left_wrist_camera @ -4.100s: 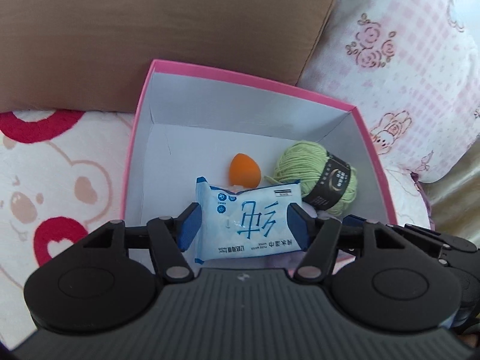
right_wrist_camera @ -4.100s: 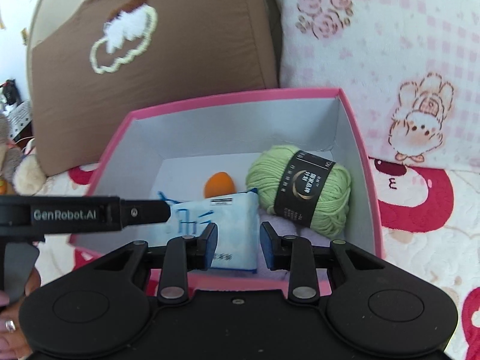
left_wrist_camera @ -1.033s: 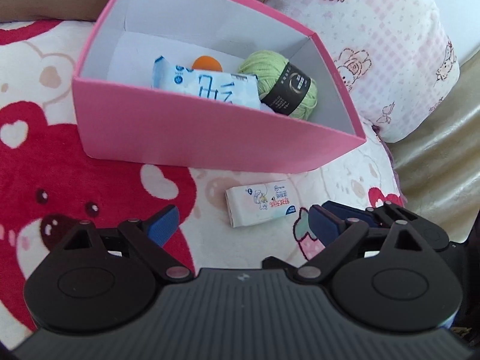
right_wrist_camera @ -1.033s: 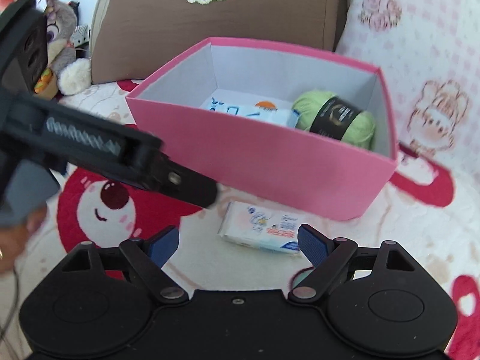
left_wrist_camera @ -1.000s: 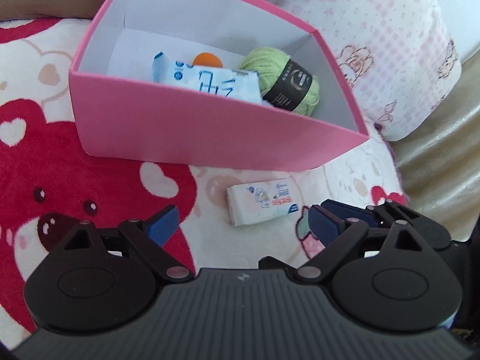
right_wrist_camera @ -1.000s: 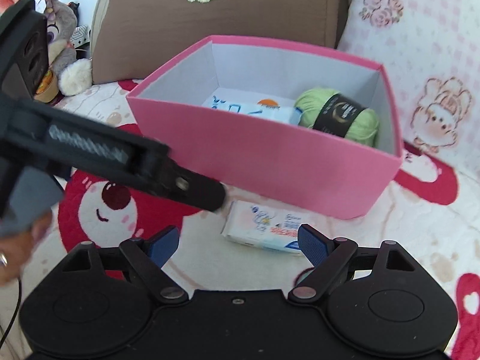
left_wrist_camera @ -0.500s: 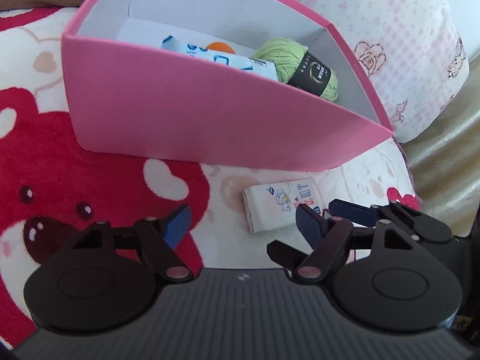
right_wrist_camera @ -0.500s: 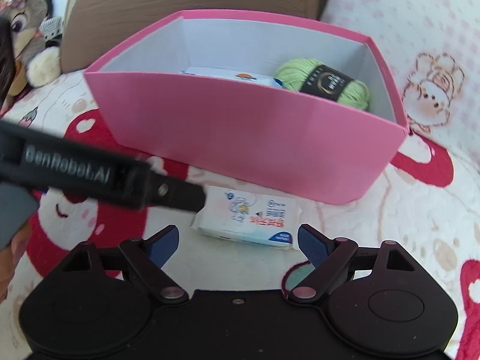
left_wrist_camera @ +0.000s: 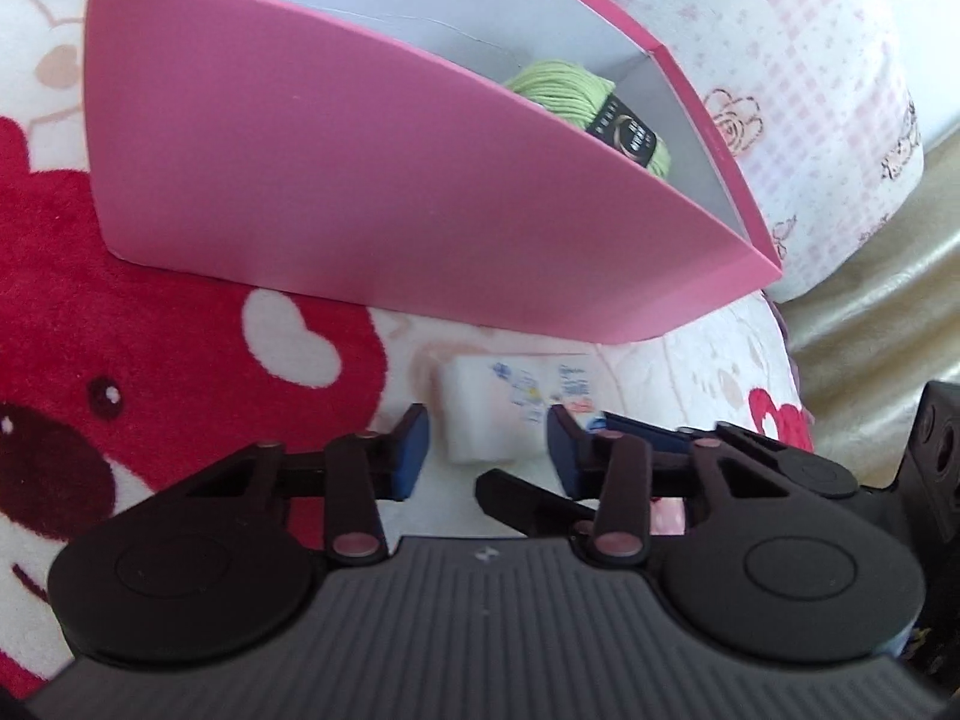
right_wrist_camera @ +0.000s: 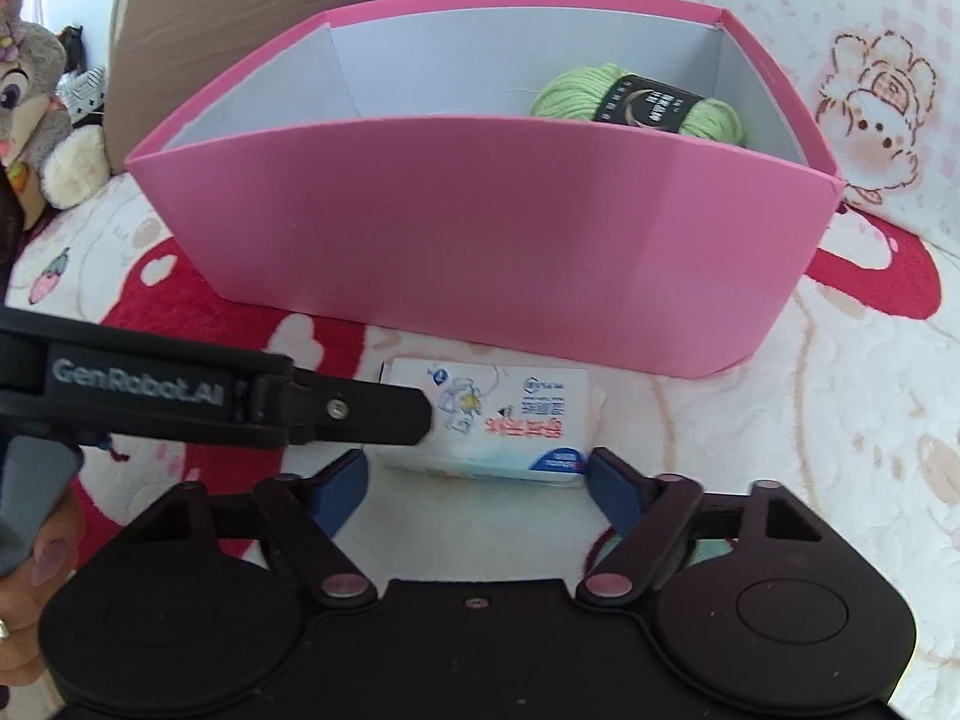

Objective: Organize objects
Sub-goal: 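Lower the left gripper onto the small white tissue packet, then close the left gripper on the white tissue packet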

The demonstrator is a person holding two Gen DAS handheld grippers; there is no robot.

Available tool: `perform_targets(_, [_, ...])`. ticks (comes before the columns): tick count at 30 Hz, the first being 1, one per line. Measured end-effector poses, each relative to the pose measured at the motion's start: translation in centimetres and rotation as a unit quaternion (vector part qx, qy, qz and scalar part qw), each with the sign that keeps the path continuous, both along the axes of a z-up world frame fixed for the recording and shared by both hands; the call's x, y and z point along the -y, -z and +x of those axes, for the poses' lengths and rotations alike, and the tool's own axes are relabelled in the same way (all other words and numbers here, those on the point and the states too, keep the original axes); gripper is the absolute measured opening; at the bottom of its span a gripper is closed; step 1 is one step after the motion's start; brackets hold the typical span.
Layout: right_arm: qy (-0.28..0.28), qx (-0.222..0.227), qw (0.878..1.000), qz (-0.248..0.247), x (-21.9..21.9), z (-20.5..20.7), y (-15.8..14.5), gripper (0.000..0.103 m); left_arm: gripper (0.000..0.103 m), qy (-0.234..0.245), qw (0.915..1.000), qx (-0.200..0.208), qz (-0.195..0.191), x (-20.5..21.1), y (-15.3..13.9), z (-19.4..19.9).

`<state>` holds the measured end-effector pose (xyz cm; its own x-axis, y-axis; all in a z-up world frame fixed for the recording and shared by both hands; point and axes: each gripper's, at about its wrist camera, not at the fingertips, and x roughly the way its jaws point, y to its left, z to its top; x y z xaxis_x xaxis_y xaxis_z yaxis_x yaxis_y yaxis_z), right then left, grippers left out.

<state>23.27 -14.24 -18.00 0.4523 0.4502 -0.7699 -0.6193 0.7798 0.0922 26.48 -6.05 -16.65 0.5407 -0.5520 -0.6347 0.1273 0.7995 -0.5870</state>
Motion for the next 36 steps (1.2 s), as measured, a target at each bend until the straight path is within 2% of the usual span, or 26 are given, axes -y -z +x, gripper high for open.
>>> perform_targets(3, [-0.016, 0.009, 1.0, -0.009, -0.4, -0.6, 0.0, 0.076, 0.038, -0.012, 0.9998, -0.001, 0.013, 0.3, 0.1, -0.1])
perform_targets(6, [-0.021, -0.005, 1.0, -0.001, -0.4, -0.4, -0.1, 0.076, 0.038, -0.018, 0.9997, -0.009, 0.012, 0.0, -0.4, -0.1])
perform_targets(8, [-0.028, -0.018, 0.999, 0.014, -0.3, -0.3, -0.5, 0.076, 0.038, -0.023, 0.9991, -0.028, 0.02, -0.1, -0.7, 0.0])
perform_targets(10, [-0.038, -0.02, 0.999, 0.019, -0.5, -0.5, -0.6, 0.076, 0.033, -0.019, 0.9963, -0.068, 0.049, 0.1, -0.6, 0.2])
perform_targets(11, [-0.043, -0.022, 0.999, 0.017, -0.6, -0.6, -0.6, 0.076, 0.034, -0.017, 0.9947, -0.088, 0.049, 0.1, -0.3, 0.3])
perform_targets(13, [-0.042, -0.016, 0.999, 0.01, -0.8, -0.7, -0.3, 0.076, 0.033, -0.029, 0.9945, -0.096, 0.032, -0.3, -0.1, 0.4])
perform_targets(16, [-0.029, -0.015, 0.999, 0.012, -0.8, -0.5, -0.2, 0.076, 0.033, -0.032, 0.9946, -0.094, 0.03, -0.5, -0.2, 0.7])
perform_targets(20, [-0.019, -0.009, 1.0, 0.016, -0.7, -0.4, 0.2, 0.075, 0.034, -0.037, 0.9962, -0.065, 0.045, -0.5, -0.4, 0.6])
perform_targets(23, [-0.028, 0.001, 1.0, 0.009, -0.9, -0.5, 0.4, 0.072, 0.034, -0.057, 0.9949, -0.033, 0.076, -0.3, -0.6, 0.3])
perform_targets(25, [-0.036, 0.007, 0.999, -0.002, -1.1, -0.7, 0.4, 0.067, 0.03, -0.05, 0.9939, -0.018, 0.096, -0.4, -1.0, 0.3])
perform_targets(26, [-0.033, 0.005, 0.999, -0.002, -1.0, -0.6, 0.4, 0.064, 0.027, -0.05, 0.9948, -0.025, 0.085, -0.5, -0.9, 0.3])
perform_targets(28, [-0.028, -0.001, 1.0, 0.006, -0.8, -0.2, 0.5, 0.063, 0.02, -0.05, 0.9967, -0.05, 0.038, -1.1, -0.4, 0.6])
perform_targets(29, [-0.027, -0.001, 1.0, 0.004, -0.9, -0.2, 0.6, 0.062, 0.02, -0.053, 0.9966, -0.054, 0.033, -1.2, -0.3, 0.6])
perform_targets(36, [-0.032, 0.028, 0.999, -0.027, -2.0, -1.0, 1.3, 0.062, 0.02, -0.039, 0.9958, -0.025, 0.079, 0.3, -0.8, 0.1])
